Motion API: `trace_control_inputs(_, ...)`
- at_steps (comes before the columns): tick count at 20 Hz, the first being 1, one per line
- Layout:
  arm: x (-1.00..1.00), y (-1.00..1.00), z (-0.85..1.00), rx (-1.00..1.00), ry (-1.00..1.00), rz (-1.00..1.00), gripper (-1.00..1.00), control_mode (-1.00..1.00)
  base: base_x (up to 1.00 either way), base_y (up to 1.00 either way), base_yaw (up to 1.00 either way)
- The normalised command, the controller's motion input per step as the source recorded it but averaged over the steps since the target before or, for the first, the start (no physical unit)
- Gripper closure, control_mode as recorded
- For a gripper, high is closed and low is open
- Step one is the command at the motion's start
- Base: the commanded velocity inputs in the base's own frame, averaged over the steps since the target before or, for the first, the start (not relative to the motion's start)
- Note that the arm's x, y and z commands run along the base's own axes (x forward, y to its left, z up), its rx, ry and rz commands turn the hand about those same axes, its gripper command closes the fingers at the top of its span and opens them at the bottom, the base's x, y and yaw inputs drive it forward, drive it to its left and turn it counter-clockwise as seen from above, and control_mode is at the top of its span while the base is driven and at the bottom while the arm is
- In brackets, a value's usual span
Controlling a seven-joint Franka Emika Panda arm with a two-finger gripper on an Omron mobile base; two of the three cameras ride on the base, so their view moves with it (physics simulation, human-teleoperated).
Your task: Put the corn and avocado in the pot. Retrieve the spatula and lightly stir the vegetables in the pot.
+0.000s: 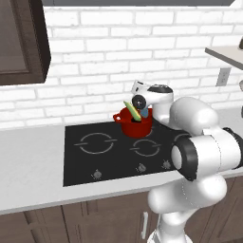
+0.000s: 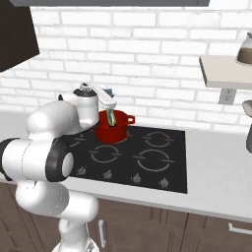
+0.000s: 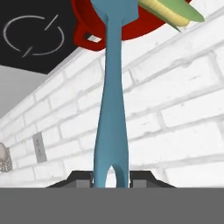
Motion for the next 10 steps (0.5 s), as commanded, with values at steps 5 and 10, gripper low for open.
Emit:
trace_control_inputs(5, 0.00, 0.19, -0.05, 0.00, 0.00, 0.00, 1.00, -1.00, 0.00, 0.00, 0.00)
trace_control_inputs(10, 0.06, 0.36, -0.11, -0.03, 0.00, 0.00, 1.00, -1.00, 0.00, 0.00, 0.00)
